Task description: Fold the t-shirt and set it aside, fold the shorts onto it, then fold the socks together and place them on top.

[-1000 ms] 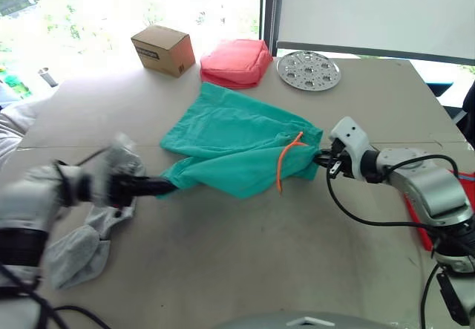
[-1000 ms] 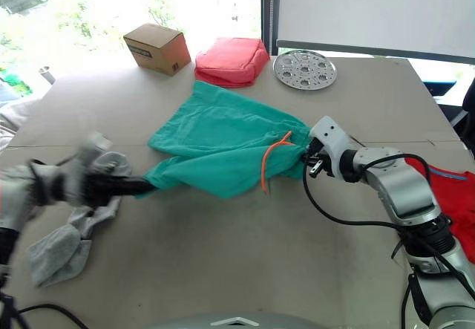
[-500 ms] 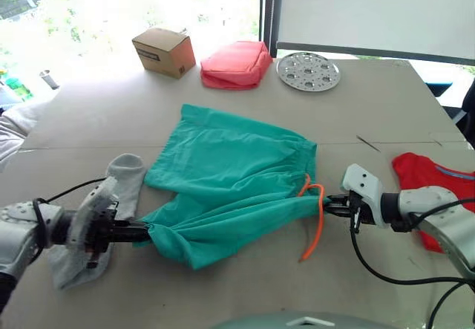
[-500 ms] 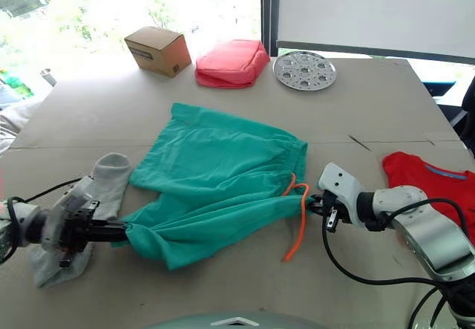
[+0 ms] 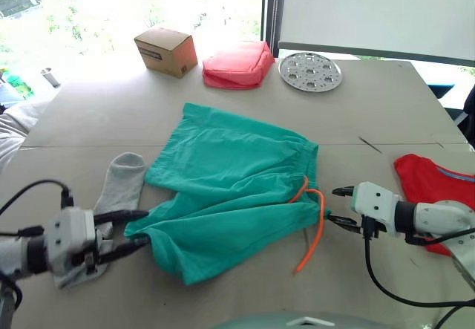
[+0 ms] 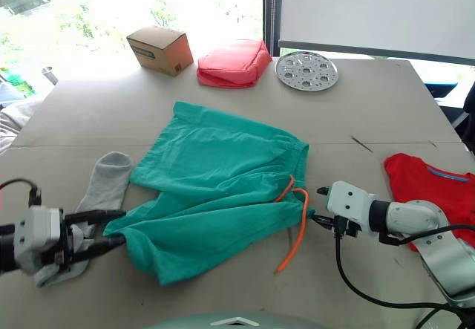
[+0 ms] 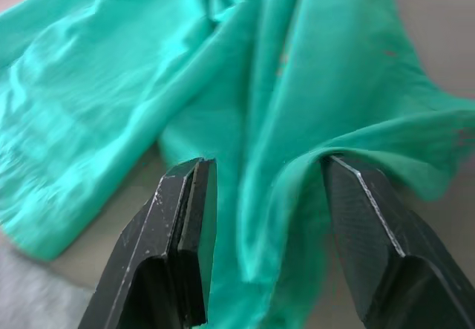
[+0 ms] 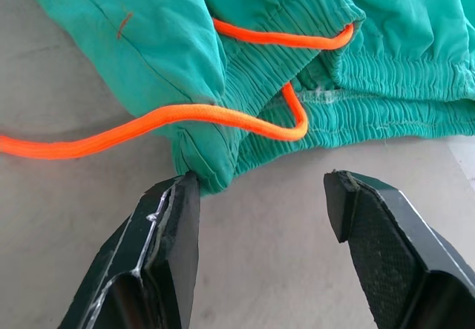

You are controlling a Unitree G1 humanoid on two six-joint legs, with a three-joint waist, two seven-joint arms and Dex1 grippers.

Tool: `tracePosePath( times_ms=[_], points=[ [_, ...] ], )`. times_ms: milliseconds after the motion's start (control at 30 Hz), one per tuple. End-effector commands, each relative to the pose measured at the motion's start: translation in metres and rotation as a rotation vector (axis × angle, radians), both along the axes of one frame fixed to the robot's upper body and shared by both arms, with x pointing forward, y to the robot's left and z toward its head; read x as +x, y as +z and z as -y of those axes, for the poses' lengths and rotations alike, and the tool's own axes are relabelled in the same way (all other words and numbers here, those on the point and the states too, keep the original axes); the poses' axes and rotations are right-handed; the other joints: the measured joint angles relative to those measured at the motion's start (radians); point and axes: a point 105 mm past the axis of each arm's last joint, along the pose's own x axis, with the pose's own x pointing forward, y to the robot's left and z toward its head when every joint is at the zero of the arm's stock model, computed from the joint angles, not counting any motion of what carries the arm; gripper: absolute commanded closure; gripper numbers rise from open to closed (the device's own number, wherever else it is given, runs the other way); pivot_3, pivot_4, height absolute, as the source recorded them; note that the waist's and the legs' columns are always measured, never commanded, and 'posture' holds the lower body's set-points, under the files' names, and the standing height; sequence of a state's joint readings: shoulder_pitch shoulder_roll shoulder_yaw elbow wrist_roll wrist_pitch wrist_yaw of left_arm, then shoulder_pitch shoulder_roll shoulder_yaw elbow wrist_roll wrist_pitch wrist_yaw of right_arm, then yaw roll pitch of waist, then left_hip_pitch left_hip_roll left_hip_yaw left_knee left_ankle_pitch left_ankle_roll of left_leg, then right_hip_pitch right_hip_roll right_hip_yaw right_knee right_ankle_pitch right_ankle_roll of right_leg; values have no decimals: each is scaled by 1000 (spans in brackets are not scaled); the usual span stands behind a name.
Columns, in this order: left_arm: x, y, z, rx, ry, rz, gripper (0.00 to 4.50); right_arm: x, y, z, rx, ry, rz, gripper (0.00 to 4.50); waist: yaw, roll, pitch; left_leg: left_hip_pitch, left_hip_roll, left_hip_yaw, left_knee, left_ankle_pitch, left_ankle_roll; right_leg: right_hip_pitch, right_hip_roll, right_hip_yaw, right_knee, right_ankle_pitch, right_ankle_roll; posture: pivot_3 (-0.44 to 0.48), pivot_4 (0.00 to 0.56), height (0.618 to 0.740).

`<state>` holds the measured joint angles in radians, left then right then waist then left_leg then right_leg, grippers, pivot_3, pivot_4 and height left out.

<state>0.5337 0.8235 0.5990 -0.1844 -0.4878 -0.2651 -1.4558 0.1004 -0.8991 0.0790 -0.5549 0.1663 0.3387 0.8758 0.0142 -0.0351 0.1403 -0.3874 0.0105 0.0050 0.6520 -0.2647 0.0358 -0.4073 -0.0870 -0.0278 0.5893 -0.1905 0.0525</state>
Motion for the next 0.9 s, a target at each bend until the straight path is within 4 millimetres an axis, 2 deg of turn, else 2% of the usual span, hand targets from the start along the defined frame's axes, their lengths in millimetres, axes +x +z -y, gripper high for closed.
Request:
tracePosePath(
  times_ms=[33,267,400,533,700,900],
  points=[
    [-22,5,10,84,-124,107,2073,-4,4,-1,-15,65,46,1650,1,1,0,0,0,0,0,0,0,0,0,0,0,0,0,0,150,739],
    [-42,-10,40,81,-272,148,2073,-18,-2,2,-13,108,3,1650,8,-2,-2,1,0,1,1,0,1,2,-1,1,0,-2,4,0,150,739],
    [-36,-20,62,86,-328,163,2073,-21,-3,-1,6,108,-16,1650,7,-1,-2,3,0,2,1,-1,1,2,0,1,0,-2,4,0,150,739],
    [-26,-32,74,101,-350,148,2073,-22,-3,0,3,90,-29,1650,8,-2,-3,3,0,2,1,-1,1,3,0,1,0,-2,4,0,150,739],
    [-19,-44,75,122,-320,114,2073,-25,0,0,62,32,-92,1650,5,-2,-3,4,0,2,1,-1,1,3,1,1,0,-2,4,0,150,739],
    [-30,-48,63,130,-285,48,2073,-24,2,-10,176,-33,-181,1650,1,-2,-2,4,2,2,1,-1,1,3,1,1,0,-3,4,0,150,739]
  ],
)
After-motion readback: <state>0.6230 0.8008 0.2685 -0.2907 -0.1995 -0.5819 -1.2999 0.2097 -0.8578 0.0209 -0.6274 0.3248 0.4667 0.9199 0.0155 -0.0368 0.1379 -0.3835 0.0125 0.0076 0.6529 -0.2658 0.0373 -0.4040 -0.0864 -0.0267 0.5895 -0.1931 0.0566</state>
